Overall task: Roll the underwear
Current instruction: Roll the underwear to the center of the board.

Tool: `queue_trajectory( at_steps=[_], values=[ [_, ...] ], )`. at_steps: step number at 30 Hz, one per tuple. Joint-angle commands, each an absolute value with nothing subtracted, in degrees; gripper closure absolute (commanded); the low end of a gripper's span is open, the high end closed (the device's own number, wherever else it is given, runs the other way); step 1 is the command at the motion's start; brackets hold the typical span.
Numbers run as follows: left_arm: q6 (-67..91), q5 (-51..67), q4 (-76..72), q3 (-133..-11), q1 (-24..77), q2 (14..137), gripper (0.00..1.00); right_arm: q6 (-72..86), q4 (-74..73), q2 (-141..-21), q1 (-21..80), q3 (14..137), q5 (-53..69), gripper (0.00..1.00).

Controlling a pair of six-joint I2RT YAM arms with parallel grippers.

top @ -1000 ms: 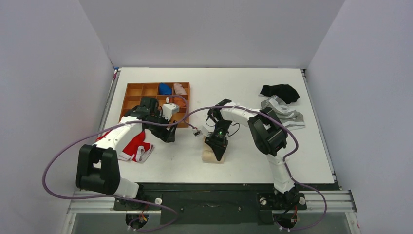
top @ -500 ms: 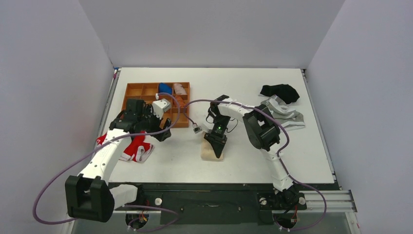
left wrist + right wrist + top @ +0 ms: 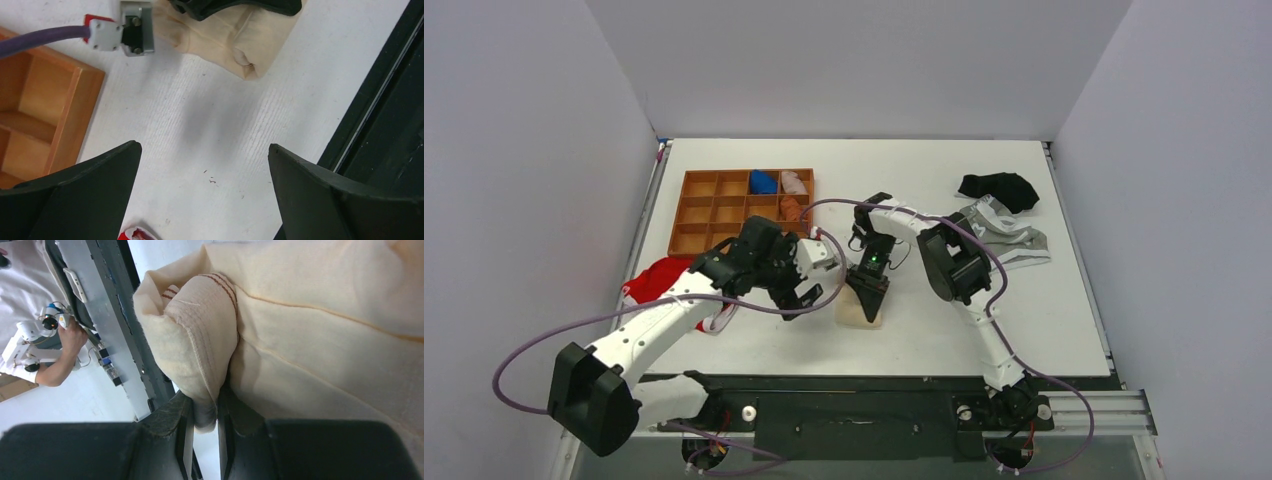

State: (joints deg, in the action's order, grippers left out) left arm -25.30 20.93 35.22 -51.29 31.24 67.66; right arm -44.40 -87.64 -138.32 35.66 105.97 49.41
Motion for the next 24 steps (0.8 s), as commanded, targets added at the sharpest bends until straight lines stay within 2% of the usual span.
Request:
queue_trajectory(
  at_steps=[1,11,24],
  values=[
    [-27.4,16.1,32.9,-55.2,36.5,70.8,0.02,-47.2,-84.7,-140.2,35.3,107.3,47.7,1.00],
    [-33.2,16.8,30.3,-59.1,46.2,79.8,0.03,-46.5,-85.9,-142.2,35.3,109.1,47.6,1.00],
    [-36.9,20.3,20.0,-54.9,49.7,85.4,0.00,-45.7,-86.9,-144.3,35.4,111.8,47.5,1.00]
  ],
)
